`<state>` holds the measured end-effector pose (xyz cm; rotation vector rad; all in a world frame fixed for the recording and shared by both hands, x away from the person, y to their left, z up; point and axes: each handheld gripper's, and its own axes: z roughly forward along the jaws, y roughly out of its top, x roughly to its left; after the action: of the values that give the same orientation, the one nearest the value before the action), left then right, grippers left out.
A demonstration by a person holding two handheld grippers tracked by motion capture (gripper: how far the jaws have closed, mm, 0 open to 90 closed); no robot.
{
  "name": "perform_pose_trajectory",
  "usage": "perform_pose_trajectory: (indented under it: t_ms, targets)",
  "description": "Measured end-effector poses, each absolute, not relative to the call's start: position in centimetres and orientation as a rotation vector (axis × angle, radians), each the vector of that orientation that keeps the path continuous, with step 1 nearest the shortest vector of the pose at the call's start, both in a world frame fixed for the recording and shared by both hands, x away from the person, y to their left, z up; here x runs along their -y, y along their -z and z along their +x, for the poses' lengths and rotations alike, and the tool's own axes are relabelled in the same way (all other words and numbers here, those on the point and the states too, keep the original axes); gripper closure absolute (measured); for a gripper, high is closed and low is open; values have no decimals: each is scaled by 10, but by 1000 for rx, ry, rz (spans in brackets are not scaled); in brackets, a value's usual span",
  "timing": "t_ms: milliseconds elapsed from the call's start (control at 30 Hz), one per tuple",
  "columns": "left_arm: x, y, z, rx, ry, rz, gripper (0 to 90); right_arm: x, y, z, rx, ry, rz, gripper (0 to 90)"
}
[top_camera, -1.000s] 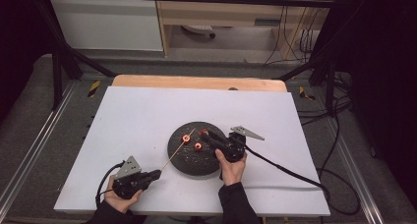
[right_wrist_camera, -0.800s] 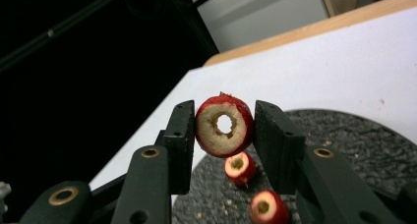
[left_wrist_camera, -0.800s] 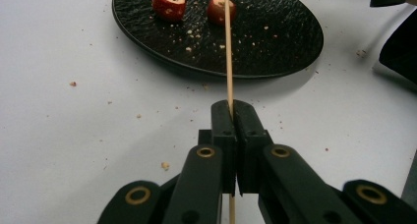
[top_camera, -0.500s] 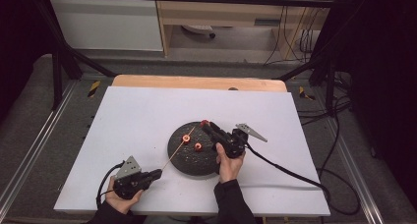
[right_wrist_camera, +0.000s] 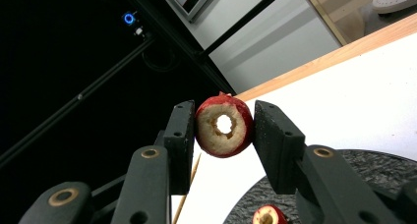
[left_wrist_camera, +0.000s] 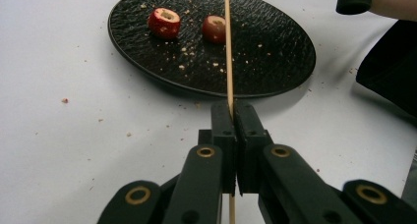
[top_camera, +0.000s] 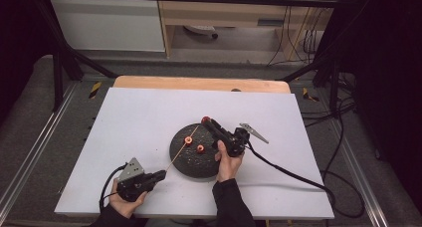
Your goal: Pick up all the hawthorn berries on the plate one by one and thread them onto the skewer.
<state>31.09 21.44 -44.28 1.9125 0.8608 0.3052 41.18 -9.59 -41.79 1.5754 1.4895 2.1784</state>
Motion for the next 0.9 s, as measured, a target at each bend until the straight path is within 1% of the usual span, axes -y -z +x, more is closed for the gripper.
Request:
perform_pose_trajectory:
  t_ms: [500,900]
  targets:
    - [-209,442,310,-848,-307,1895,880,91,415,415,-1414,-2281,1584,617]
    - [-208,442,310,-850,-312,1886,880,87,418,414,-1416,-2295,1600,618]
